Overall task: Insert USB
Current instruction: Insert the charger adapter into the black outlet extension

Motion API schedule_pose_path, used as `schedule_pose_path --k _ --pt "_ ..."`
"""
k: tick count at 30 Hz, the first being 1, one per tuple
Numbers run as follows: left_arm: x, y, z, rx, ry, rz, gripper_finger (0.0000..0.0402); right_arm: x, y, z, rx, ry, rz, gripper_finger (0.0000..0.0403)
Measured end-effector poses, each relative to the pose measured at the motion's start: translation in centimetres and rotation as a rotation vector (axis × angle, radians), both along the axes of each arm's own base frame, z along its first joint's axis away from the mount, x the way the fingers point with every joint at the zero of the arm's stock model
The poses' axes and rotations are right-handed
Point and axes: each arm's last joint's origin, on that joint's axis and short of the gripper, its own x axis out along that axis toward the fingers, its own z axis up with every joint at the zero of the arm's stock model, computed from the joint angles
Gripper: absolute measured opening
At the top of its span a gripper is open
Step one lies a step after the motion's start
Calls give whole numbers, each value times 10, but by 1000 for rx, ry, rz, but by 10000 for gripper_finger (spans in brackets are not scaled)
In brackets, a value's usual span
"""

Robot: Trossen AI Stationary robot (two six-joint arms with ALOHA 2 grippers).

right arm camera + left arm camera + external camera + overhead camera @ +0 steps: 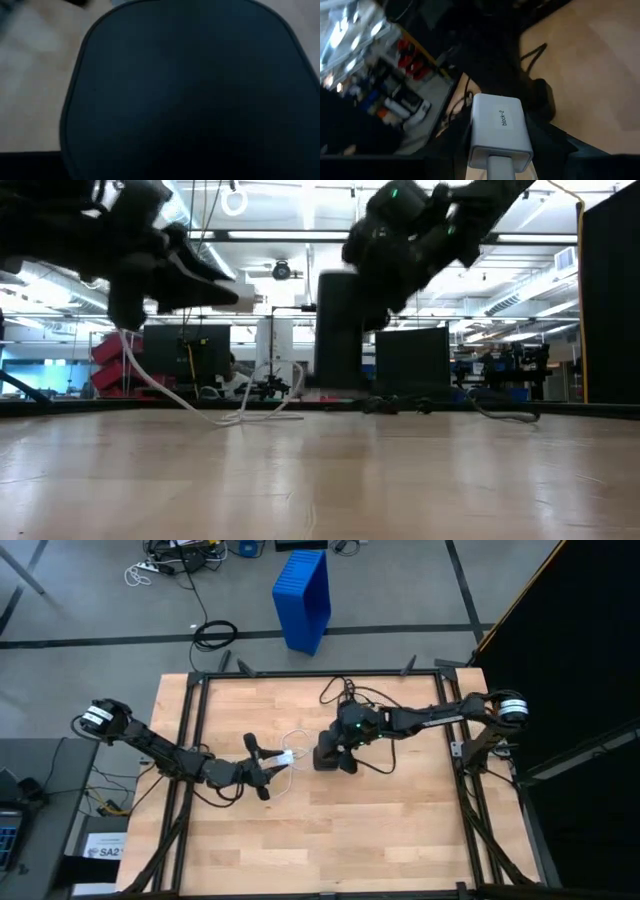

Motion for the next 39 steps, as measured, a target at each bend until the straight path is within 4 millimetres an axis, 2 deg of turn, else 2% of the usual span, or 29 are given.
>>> schedule_pose_path --k 4,7,11,16,19,26,39 --pt "0 -7 8 66 -39 -40 142 -8 15 27 47 -100 113 227" --pt "4 -11 16 94 -51 -72 142 -7 28 37 90 -178 190 227" --pt "11 -17 25 112 -67 -128 142 4 42 27 110 -192 189 227" --pt "15 -27 23 222 -4 -169 142 18 52 2 153 -145 154 227" --pt "17 -33 20 263 49 -196 142 22 56 -6 170 -145 157 227" --pt "18 -41 21 286 90 -216 142 26 59 -8 195 -164 183 227" --pt "21 -44 23 318 167 -223 142 27 61 -6 218 -182 209 227"
